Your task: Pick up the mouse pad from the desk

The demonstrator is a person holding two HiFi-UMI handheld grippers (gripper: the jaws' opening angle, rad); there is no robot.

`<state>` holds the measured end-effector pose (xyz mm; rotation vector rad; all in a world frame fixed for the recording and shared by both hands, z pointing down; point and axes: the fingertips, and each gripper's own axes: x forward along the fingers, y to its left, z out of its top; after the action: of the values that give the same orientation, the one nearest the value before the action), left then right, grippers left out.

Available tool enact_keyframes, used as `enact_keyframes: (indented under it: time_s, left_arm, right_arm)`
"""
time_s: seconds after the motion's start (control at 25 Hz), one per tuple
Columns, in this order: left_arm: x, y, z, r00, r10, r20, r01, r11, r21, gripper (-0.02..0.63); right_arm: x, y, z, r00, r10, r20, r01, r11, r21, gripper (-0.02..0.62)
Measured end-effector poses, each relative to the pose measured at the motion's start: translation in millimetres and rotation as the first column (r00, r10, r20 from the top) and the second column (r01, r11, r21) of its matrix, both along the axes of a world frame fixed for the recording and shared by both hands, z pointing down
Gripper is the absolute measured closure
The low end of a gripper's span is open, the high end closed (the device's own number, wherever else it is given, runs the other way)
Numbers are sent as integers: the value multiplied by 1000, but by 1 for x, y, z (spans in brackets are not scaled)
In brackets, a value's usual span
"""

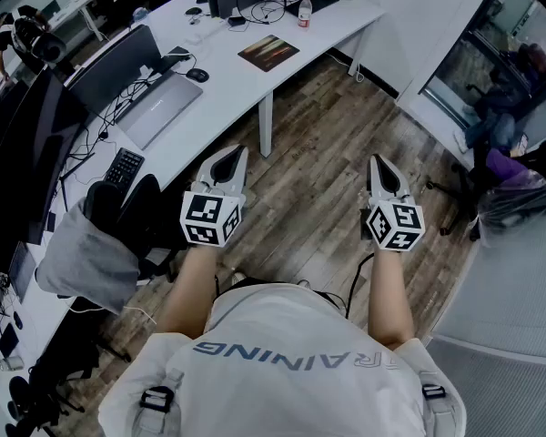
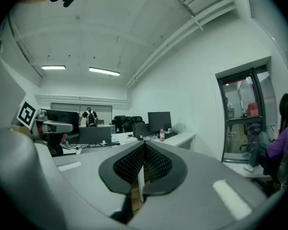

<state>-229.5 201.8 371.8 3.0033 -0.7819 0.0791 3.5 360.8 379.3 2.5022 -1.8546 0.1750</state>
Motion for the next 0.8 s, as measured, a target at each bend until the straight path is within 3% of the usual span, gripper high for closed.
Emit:
enact_keyframes:
  time_s: [0.52,0.8]
  left_arm:
    - [11,30,4,1000,3,8,-3,1000,-21,604]
    - [21,46,-4,1000,-3,-5,3,1000,-27,604]
  right_arm:
    - [-1,18,4,999,-55,2,55,999,-4,581]
    - [5,30,-8,990,-120,76,111,988,104,581]
